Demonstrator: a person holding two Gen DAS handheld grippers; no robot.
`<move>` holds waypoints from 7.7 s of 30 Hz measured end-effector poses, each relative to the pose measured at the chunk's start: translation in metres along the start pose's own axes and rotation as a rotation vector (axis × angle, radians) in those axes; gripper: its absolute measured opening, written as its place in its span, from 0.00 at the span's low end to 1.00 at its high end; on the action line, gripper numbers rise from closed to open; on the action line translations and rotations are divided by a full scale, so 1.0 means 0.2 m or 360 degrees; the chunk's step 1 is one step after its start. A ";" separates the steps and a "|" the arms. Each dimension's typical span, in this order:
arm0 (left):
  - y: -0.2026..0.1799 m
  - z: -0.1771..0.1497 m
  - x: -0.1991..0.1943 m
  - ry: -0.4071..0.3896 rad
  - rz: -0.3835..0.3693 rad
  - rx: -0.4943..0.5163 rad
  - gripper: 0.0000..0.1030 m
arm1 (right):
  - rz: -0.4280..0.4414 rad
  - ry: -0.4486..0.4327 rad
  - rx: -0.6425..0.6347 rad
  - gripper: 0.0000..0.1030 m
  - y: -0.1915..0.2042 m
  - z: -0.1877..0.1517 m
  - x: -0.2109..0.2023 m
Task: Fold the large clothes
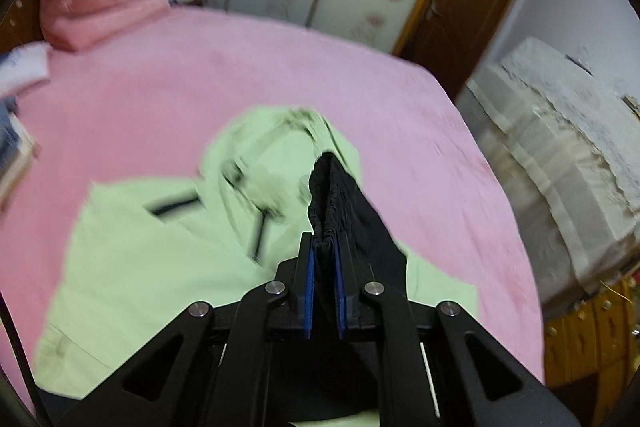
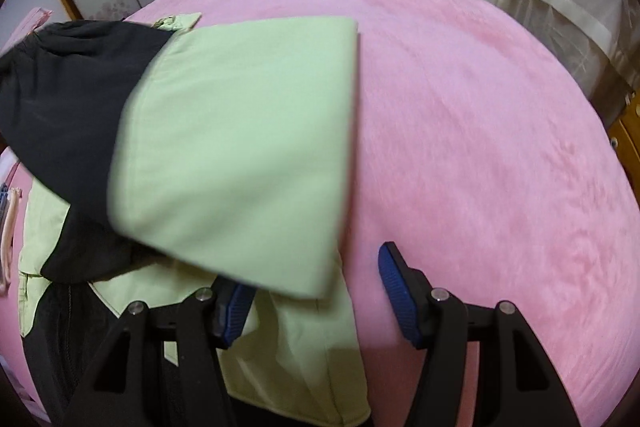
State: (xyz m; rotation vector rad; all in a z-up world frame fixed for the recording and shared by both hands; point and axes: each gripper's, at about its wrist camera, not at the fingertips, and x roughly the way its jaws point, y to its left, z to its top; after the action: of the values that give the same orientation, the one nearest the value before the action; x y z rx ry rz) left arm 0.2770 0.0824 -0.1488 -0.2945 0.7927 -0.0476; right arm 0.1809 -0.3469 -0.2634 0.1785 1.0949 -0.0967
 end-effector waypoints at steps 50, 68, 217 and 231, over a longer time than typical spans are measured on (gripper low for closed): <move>0.38 -0.63 0.52 0.0905 0.0327 -0.0131 0.11 | 0.1054 0.0263 0.0283 0.00 0.64 0.14 0.16; 0.32 -0.54 0.42 0.0497 0.0618 0.0124 0.09 | 0.0430 -0.0335 0.0085 0.00 0.16 0.34 -0.02; 0.57 0.47 0.43 0.0471 -0.0683 0.0298 0.12 | 0.1047 -0.0395 -0.0170 0.13 0.84 1.07 0.04; 0.75 -0.31 0.09 0.0603 -0.0088 0.0431 0.42 | 0.0473 0.0144 -0.0237 0.51 0.78 0.27 0.10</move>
State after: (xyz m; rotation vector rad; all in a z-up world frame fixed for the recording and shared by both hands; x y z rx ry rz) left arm 0.2358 0.2079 -0.2452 -0.0486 1.1408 -0.2667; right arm 0.2633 -0.2048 -0.2411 0.2110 1.1492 0.2604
